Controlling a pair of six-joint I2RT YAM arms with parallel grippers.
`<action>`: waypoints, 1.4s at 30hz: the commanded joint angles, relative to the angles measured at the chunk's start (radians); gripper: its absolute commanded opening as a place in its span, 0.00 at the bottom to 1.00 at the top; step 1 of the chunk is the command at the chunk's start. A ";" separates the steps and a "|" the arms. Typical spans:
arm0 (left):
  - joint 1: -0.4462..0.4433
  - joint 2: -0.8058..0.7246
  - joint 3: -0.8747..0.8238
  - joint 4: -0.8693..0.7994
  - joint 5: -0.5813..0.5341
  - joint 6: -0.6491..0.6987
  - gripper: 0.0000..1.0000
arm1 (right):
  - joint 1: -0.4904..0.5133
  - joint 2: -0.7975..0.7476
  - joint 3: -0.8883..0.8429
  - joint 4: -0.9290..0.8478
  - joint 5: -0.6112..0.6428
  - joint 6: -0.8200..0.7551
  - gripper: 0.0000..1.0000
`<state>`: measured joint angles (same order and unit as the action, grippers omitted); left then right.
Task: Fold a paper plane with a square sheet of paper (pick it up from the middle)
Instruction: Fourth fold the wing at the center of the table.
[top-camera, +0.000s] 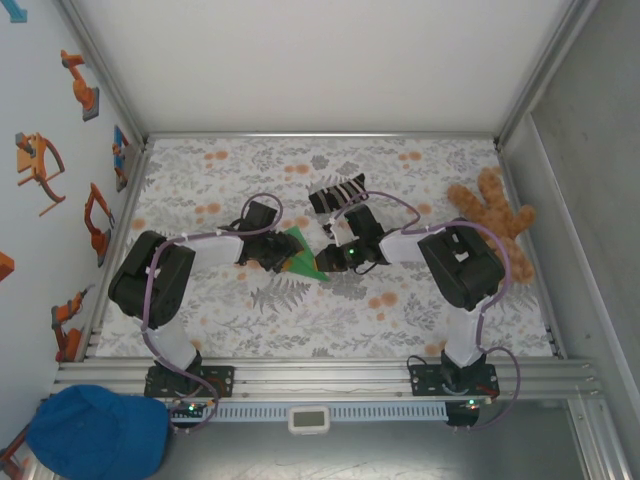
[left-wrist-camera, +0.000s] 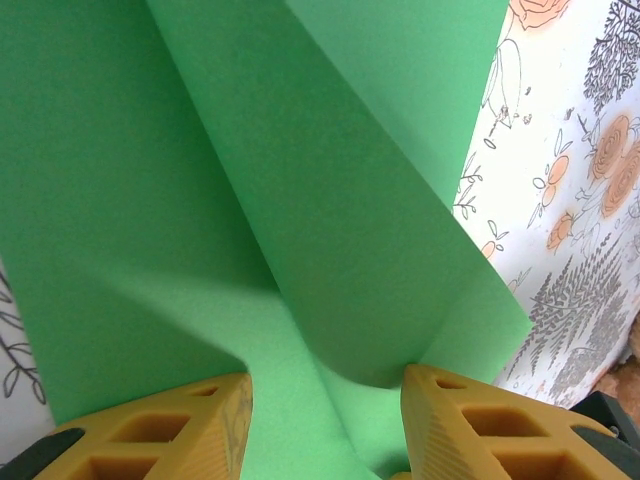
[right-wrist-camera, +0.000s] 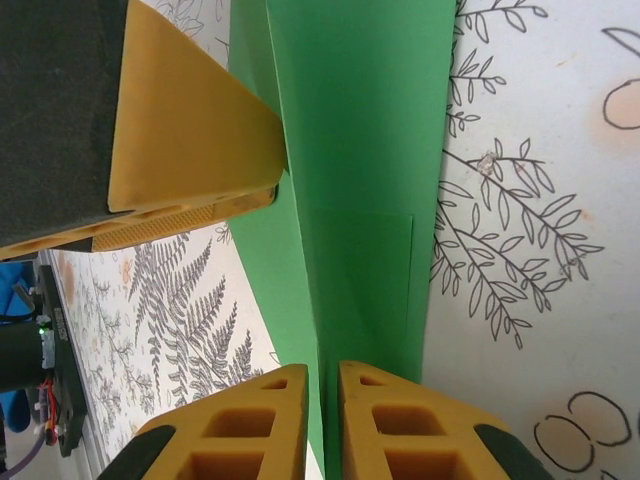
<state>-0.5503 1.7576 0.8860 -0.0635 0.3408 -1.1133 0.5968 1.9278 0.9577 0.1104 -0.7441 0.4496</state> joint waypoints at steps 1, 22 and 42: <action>0.004 0.076 -0.031 -0.149 -0.088 -0.003 0.44 | -0.008 -0.018 -0.004 -0.019 -0.014 0.000 0.14; 0.003 0.088 -0.010 -0.149 -0.074 0.015 0.41 | -0.014 0.043 0.015 -0.028 -0.048 0.007 0.07; 0.004 0.116 0.003 -0.171 -0.064 0.015 0.46 | -0.012 0.041 0.028 -0.057 -0.021 -0.014 0.13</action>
<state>-0.5484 1.7824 0.9295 -0.1207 0.3553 -1.1122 0.5850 1.9545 0.9627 0.1066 -0.7891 0.4526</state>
